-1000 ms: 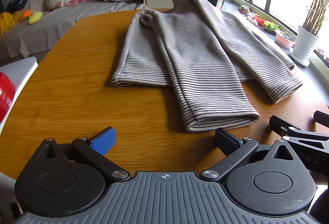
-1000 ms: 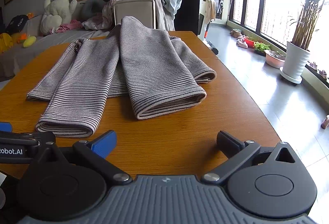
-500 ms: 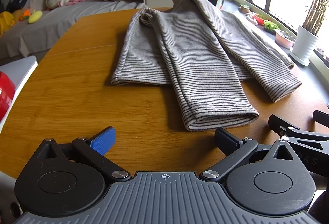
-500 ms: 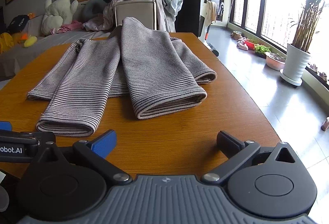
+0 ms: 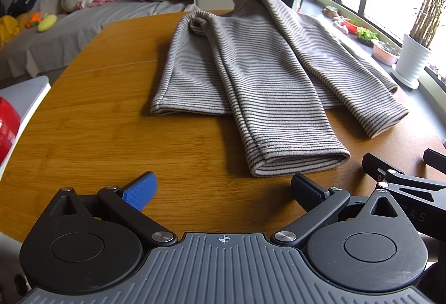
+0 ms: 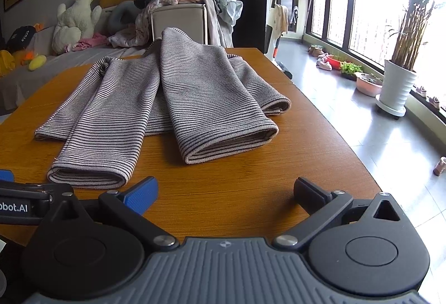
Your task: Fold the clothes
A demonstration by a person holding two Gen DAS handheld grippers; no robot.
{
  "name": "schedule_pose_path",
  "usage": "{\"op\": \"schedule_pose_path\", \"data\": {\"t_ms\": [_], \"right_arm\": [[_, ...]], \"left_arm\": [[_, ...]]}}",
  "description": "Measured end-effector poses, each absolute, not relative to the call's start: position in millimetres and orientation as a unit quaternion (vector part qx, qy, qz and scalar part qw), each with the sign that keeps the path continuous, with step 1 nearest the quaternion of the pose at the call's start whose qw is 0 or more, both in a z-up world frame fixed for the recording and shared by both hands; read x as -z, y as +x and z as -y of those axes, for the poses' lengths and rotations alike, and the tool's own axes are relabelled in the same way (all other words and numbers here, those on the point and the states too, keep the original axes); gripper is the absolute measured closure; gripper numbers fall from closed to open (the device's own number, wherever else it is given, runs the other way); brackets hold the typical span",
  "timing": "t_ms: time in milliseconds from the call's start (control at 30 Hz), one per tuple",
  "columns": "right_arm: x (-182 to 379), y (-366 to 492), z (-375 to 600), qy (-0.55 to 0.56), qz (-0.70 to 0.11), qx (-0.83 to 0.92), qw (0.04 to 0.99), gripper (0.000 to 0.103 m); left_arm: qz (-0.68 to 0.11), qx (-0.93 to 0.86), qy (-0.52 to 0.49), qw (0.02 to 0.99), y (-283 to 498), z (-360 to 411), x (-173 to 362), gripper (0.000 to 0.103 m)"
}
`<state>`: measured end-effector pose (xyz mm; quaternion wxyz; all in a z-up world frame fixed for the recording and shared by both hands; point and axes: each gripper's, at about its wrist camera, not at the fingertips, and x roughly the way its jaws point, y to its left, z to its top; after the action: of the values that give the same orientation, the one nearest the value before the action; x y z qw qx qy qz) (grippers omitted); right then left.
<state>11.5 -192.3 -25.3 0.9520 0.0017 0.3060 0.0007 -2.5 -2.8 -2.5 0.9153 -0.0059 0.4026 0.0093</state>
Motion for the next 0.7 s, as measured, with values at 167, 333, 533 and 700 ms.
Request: {"op": "schedule_pose_path", "data": {"t_ms": [167, 333, 533, 700], "right_arm": [[24.3, 11.7, 193.5, -0.001, -0.306, -0.007, 0.952, 0.000], [24.8, 11.1, 193.6, -0.001, -0.306, -0.007, 0.952, 0.000], [25.4, 10.3, 193.3, -0.001, -0.305, -0.007, 0.952, 0.000], [25.3, 10.4, 193.7, -0.001, -0.305, -0.007, 0.952, 0.000]], "left_arm": [[-0.402, -0.009, -0.006, 0.915, -2.3, 3.3, 2.5, 0.000], [-0.402, -0.009, -0.005, 0.916, -2.0, 3.7, 2.2, 0.000], [-0.402, -0.009, -0.005, 0.916, -1.9, 3.8, 2.4, 0.000], [-0.402, -0.009, -0.005, 0.916, -1.9, 4.0, 2.6, 0.000]]}}
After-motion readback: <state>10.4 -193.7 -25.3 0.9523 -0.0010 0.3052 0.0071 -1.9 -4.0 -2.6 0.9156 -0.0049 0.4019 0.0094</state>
